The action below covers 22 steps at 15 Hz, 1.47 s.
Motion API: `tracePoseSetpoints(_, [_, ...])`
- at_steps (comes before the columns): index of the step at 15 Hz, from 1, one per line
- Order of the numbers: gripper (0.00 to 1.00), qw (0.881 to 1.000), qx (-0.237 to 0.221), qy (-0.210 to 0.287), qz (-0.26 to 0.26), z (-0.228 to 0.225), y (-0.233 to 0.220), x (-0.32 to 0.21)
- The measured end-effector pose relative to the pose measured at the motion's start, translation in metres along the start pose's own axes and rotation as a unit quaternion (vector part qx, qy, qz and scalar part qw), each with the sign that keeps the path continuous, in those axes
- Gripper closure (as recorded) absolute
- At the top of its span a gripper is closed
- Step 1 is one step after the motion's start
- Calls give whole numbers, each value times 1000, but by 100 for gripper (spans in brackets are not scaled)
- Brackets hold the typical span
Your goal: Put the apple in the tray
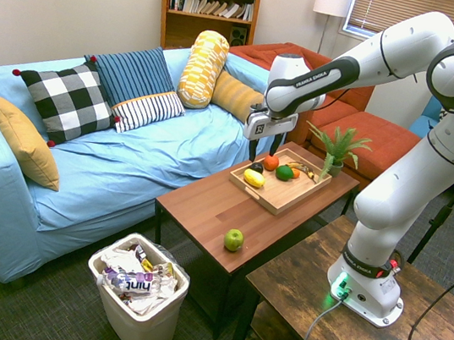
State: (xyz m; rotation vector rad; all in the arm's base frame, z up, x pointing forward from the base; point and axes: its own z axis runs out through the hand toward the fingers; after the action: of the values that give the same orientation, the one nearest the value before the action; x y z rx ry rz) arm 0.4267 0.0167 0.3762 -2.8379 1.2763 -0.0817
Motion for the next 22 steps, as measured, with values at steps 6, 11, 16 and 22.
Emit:
tracePoseSetpoints(6, [0, 1000, -12, -8, -2, 14, -10, -15])
tracePoseSetpoints(11, [0, 1000, -5, -8, 7, 48, -36, -65])
tracePoseSetpoints(16, [0, 1000, -8, -12, 19, 105, -44, -104])
tracePoseSetpoints(22, [0, 1000, -19, -14, 19, 181, -41, -128])
